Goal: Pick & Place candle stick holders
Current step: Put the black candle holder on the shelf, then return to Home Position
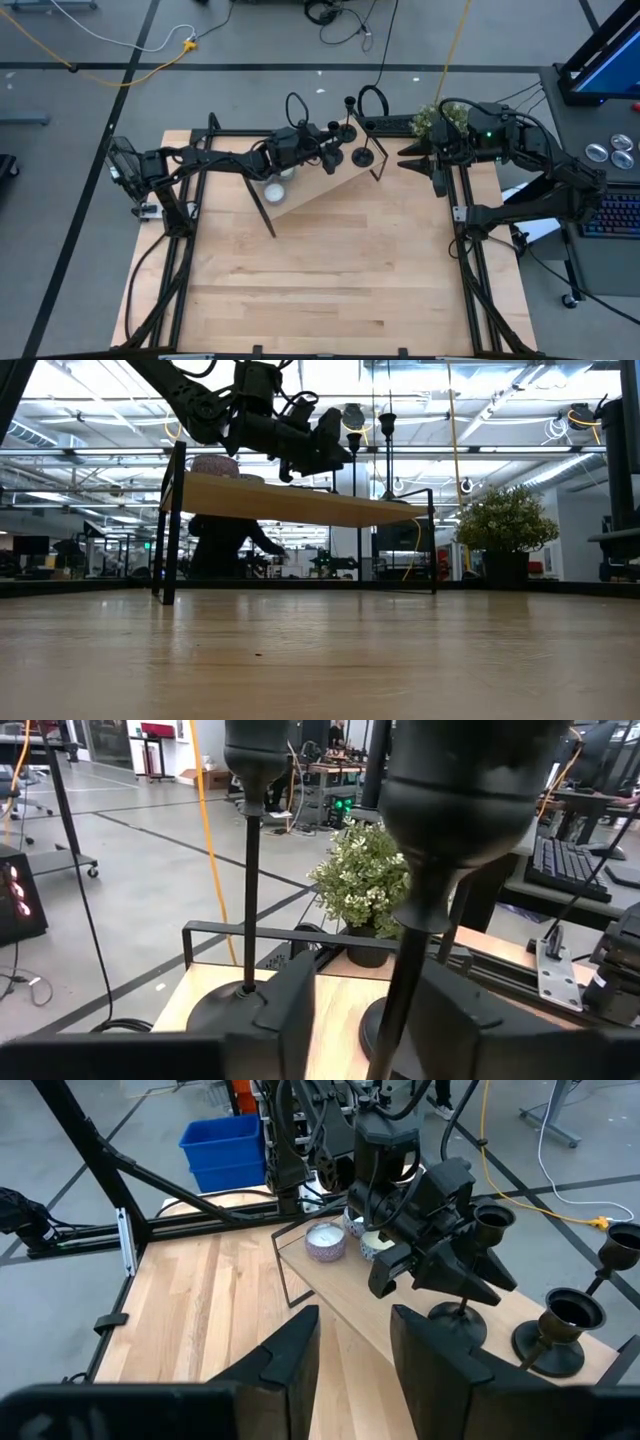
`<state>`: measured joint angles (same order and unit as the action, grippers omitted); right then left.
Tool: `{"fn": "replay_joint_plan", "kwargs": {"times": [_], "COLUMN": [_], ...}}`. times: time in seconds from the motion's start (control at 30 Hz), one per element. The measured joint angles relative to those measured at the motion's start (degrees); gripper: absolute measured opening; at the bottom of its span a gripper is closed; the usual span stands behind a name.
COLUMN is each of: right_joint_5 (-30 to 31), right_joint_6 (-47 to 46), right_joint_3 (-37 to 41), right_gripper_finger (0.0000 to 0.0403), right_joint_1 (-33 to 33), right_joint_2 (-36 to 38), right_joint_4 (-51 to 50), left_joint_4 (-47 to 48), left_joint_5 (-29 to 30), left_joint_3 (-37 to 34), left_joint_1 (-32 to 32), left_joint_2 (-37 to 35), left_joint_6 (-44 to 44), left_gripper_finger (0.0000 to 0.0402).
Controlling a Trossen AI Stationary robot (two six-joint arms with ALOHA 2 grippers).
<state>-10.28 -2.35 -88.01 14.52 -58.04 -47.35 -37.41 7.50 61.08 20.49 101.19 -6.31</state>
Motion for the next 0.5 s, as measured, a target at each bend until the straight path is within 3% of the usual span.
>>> {"fn": "replay_joint_plan", "kwargs": {"times": [0.23,0.5], "right_joint_5": [0.0,0.0], "right_joint_6": [0.0,0.0], "right_joint_3": [0.0,0.0], "right_gripper_finger": [0.0116,0.0116], "right_joint_1": [0.0,0.0], "right_joint_2": [0.0,0.0], "right_joint_4": [0.0,0.0], "left_joint_4": [0.2,2.6], "left_joint_5": [0.0,0.7], "left_joint_3": [0.0,0.0], "left_joint_1": [0.0,0.1], "left_joint_2": [-0.4,-3.1], "left_joint_6": [1.4,4.9], "left_gripper_finger": [0.0206,0.0253]}}
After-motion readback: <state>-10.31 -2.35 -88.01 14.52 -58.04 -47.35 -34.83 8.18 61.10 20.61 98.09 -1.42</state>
